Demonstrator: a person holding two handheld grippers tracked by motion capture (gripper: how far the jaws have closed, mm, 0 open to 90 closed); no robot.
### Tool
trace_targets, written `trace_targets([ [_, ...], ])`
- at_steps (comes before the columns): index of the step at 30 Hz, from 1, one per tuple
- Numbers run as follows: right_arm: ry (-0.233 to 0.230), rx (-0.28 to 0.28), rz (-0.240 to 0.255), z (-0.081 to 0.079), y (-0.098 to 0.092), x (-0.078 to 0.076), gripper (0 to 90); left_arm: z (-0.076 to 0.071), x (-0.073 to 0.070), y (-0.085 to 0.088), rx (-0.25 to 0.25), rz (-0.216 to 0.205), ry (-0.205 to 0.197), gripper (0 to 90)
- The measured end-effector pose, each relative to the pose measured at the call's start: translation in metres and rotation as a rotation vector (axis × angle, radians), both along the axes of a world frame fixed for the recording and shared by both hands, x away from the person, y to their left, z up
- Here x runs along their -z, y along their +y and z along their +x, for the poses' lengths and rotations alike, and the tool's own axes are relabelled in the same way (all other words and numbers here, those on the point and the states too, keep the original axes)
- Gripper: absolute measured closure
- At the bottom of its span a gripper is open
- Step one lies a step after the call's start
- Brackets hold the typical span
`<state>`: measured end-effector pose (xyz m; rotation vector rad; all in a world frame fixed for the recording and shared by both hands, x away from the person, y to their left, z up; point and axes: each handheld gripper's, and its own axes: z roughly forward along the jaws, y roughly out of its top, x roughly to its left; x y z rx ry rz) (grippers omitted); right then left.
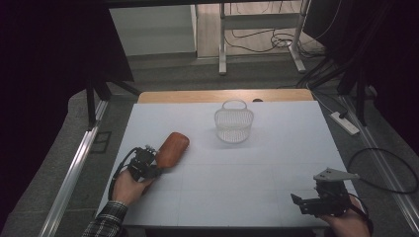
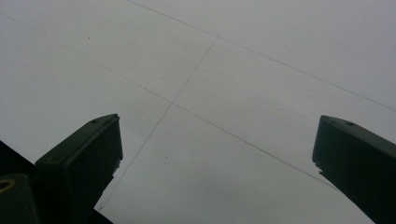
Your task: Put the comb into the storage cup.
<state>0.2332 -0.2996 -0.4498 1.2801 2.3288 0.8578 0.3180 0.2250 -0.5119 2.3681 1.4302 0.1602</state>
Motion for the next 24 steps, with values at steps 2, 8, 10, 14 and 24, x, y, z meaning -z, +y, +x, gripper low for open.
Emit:
trace_targets([
  [2,-0.001,0.0,0.0,0.0,0.0,0.0,1.8,0.0,0.0,0.003,-0.005,-0.027,0.005,71.0],
  [8,-0.002,-0.001,0.0,0.0,0.0,0.0,1.8,0.0,-0.002,0.004,0.001,-0.046,-0.019,71.7],
  [10,-0.002,-0.001,0.0,0.0,0.0,0.0,1.8,0.0,-0.002,0.004,0.002,-0.053,-0.022,71.8],
  [14,-0.002,-0.001,0.0,0.0,0.0,0.0,1.8,-0.001,-0.003,0.006,0.01,-0.083,-0.022,71.8],
  [24,-0.006,-0.002,0.001,-0.001,0.0,0.0,1.8,-0.005,-0.01,0.004,0.028,-0.112,-0.068,71.8],
])
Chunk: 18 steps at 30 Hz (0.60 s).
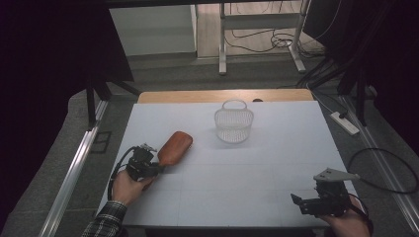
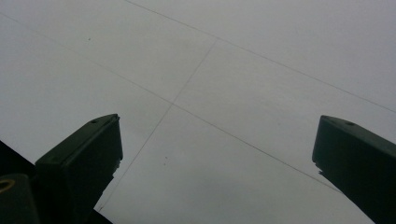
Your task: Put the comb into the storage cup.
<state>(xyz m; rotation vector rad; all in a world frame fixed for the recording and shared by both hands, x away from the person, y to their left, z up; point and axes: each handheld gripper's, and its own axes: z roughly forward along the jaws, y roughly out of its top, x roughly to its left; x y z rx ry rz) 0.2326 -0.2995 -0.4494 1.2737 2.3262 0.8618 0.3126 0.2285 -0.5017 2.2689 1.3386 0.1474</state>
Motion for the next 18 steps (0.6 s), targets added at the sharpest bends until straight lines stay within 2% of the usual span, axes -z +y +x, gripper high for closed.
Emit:
trace_targets([
  [18,-0.025,-0.016,0.01,-0.002,0.0,-0.002,0.9,-0.023,-0.028,-0.005,0.033,-0.114,-0.146,71.6],
])
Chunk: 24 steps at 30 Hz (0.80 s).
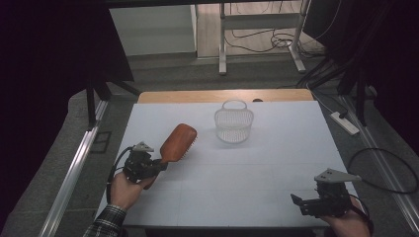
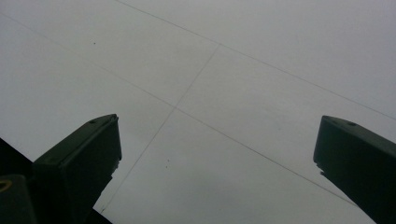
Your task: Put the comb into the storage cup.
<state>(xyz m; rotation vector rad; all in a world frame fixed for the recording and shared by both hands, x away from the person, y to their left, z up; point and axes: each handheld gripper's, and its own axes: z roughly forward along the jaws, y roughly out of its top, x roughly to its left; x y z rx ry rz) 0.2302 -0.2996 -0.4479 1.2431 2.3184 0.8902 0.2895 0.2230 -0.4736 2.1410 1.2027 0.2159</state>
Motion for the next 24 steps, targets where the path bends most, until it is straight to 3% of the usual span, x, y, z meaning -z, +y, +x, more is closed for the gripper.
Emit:
trace_targets([
  [10,-0.023,-0.056,0.0,-0.003,0.003,-0.002,0.0,-0.013,-0.009,-0.005,0.031,-0.042,-0.045,71.7],
  [17,-0.065,-0.097,0.025,-0.004,0.005,-0.006,0.0,-0.024,-0.013,-0.004,0.024,-0.069,-0.07,71.6],
  [24,-0.067,-0.151,0.055,-0.001,0.011,-0.011,0.0,-0.03,-0.015,-0.006,0.028,-0.079,-0.084,71.6],
])
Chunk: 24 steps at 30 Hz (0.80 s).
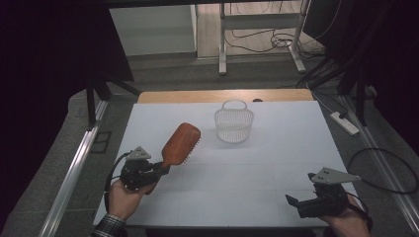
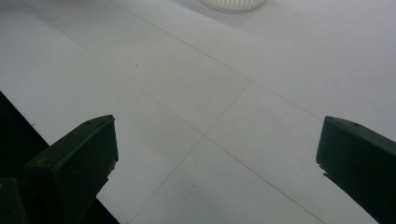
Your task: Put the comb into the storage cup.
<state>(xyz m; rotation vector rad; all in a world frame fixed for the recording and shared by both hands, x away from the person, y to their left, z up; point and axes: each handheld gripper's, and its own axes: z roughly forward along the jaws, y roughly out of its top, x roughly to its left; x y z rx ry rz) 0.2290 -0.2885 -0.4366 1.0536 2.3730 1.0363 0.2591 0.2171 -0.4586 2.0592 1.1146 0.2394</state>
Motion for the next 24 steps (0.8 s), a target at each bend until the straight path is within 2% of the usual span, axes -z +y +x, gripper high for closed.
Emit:
trace_targets([
  [2,0.001,-0.008,0.001,0.001,0.001,-0.001,0.0,-0.002,-0.001,-0.001,0.004,-0.003,-0.003,71.6],
  [11,-0.027,-0.037,0.069,0.008,0.008,-0.008,0.0,-0.006,-0.005,-0.01,0.021,-0.011,-0.033,71.7],
  [17,-0.018,-0.082,0.126,0.012,0.015,-0.014,0.0,-0.005,-0.007,-0.015,0.041,-0.008,-0.044,71.6],
  [22,-0.021,-0.091,0.157,0.018,0.024,-0.016,0.0,-0.004,-0.007,-0.019,0.057,-0.016,-0.044,71.6],
  [24,-0.006,-0.095,0.182,0.021,0.028,-0.017,0.0,-0.003,-0.007,-0.021,0.062,-0.019,-0.044,71.7],
])
